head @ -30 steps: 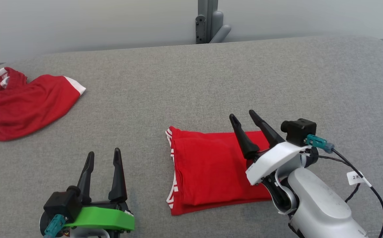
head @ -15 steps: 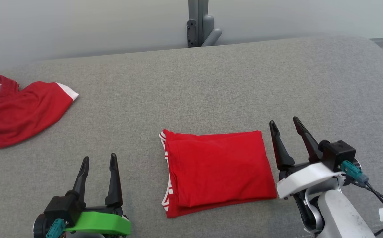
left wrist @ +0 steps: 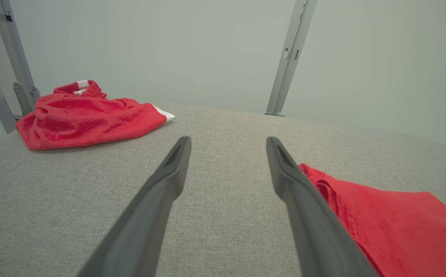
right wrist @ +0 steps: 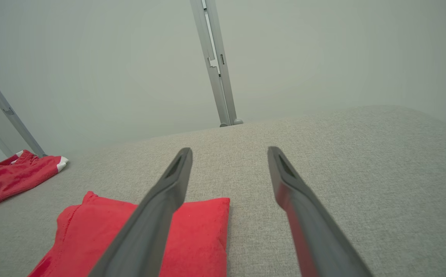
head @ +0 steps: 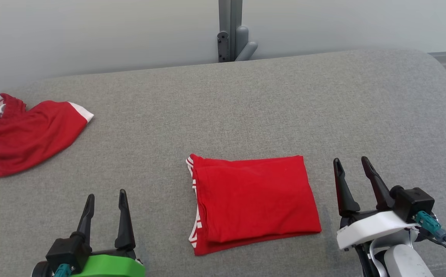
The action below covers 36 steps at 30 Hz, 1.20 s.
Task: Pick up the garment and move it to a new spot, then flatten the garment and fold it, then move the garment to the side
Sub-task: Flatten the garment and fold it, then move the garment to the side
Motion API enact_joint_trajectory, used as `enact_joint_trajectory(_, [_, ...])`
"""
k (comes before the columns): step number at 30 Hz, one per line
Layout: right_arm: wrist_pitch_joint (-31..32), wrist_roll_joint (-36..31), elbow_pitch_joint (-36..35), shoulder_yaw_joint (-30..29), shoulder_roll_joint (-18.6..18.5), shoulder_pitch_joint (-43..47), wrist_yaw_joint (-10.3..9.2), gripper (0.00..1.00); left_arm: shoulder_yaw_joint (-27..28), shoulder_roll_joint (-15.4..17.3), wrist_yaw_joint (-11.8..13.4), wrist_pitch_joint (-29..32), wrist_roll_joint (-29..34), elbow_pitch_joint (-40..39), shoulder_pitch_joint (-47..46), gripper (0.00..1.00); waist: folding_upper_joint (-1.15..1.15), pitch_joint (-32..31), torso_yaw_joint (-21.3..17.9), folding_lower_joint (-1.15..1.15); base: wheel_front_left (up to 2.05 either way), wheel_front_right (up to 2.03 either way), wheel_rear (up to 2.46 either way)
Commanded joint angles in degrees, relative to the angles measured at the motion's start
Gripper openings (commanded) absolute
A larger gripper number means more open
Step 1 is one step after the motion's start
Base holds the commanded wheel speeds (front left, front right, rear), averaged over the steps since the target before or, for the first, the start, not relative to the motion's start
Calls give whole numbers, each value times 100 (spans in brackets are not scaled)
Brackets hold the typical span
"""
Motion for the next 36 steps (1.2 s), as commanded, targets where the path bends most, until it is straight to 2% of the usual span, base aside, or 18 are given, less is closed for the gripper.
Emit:
enact_joint_trajectory(1, [10, 56, -41, -19, 0, 68, -1, 100, 60, -21, -37, 2, 61, 17, 75, 100, 39, -8, 2, 0, 0, 0, 0])
enact_joint_trajectory(16, [38, 120, -45, -42, 2, 50, -1, 100, 177, -85, -140, 2, 168, 42, 38, 100, 39, 38, 55, 0, 0, 0, 0])
enact_joint_trajectory(20, [302, -11, 67, -1, -11, -118, 0, 100, 183, -97, -157, 2, 192, 46, -1, 100, 39, 93, 90, 0, 0, 0, 0])
enact_joint_trajectory(23, [756, -46, 265, 117, -237, -301, -1, 100, 181, -105, -184, 2, 207, 71, -78, 100, 39, 157, 134, 0, 0, 0, 0])
enact_joint_trajectory(28, [1533, 298, 685, 398, -718, -670, -1, 100, 157, -111, -202, 2, 198, 129, -182, 100, 39, 268, 278, 0, 0, 0, 0])
enact_joint_trajectory(31, [2094, 929, 974, 708, -1016, -867, -1, 100, 149, -117, -194, 2, 187, 136, -227, 100, 39, 349, 415, 0, 0, 0, 0])
enact_joint_trajectory(36, [2572, 1691, 1209, 1126, -1351, -1042, -1, 100, 141, -121, -185, 2, 172, 137, -282, 100, 39, 451, 570, 0, 0, 0, 0])
